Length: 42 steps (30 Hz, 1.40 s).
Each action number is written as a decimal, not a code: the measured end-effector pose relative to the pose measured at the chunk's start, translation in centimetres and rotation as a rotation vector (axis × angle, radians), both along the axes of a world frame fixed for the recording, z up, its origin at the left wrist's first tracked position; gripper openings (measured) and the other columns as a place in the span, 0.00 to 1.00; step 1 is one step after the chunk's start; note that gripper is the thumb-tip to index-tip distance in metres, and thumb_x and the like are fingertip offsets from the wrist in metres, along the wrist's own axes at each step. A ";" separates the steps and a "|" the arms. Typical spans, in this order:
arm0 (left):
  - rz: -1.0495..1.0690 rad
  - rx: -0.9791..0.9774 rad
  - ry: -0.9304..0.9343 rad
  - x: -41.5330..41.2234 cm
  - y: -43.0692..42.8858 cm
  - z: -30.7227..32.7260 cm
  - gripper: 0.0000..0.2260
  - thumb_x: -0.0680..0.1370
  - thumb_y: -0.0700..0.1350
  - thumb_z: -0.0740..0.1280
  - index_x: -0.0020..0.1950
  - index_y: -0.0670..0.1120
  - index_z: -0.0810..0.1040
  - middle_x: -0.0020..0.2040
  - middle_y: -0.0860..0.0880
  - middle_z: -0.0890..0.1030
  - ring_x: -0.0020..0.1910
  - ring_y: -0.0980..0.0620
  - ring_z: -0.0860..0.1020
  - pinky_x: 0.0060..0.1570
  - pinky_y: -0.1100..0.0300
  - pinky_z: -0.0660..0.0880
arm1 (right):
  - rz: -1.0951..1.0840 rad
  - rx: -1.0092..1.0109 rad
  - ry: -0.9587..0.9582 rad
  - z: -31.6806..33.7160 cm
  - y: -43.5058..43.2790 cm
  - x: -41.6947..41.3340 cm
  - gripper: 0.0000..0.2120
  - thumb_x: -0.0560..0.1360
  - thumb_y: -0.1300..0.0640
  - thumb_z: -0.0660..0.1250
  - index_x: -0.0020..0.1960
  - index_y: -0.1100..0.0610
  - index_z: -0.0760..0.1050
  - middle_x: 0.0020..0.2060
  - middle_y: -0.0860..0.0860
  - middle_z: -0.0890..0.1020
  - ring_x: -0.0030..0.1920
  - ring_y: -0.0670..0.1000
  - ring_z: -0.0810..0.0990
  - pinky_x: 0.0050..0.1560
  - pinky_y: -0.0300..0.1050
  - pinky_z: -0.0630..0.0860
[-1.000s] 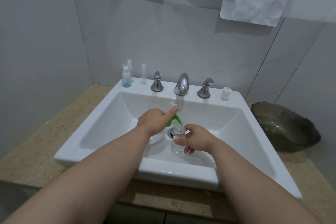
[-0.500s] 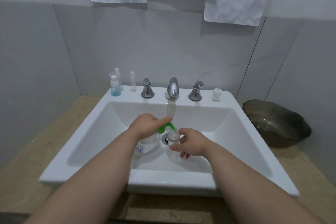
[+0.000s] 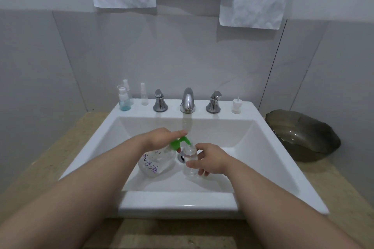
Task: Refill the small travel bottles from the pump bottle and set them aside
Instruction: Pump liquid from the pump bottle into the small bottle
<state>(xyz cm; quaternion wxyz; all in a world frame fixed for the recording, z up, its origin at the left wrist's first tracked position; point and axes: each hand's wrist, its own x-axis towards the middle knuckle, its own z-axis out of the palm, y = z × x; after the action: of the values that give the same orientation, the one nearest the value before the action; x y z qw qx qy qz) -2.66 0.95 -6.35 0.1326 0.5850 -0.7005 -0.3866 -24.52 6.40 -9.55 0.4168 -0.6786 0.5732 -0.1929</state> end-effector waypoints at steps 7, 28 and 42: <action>0.045 -0.138 0.065 -0.3 0.9 -1.1 0.37 0.71 0.79 0.57 0.36 0.46 0.87 0.36 0.46 0.79 0.37 0.47 0.76 0.48 0.53 0.73 | 0.000 -0.028 0.011 -0.1 -0.1 0.0 0.18 0.75 0.52 0.78 0.60 0.55 0.77 0.45 0.50 0.84 0.33 0.49 0.84 0.34 0.41 0.80; 0.224 -0.130 0.094 -1.1 0.2 -2.1 0.35 0.62 0.73 0.64 0.38 0.41 0.86 0.37 0.45 0.87 0.35 0.46 0.77 0.54 0.44 0.79 | -0.005 -0.025 0.012 -0.2 -0.3 0.2 0.16 0.75 0.51 0.77 0.58 0.54 0.78 0.39 0.48 0.83 0.33 0.49 0.84 0.31 0.40 0.77; 0.196 -0.196 0.018 -1.1 0.8 -1.9 0.35 0.65 0.73 0.61 0.34 0.39 0.82 0.35 0.47 0.85 0.32 0.48 0.72 0.41 0.53 0.72 | 0.008 0.011 -0.001 -0.2 -0.3 0.2 0.16 0.75 0.51 0.77 0.59 0.53 0.77 0.42 0.49 0.84 0.34 0.50 0.85 0.33 0.41 0.78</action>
<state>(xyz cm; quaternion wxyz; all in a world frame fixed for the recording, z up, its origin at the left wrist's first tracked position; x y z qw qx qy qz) -3.77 1.76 -8.29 0.2326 0.6315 -0.6730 -0.3068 -24.30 6.05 -9.78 0.4215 -0.6784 0.5714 -0.1886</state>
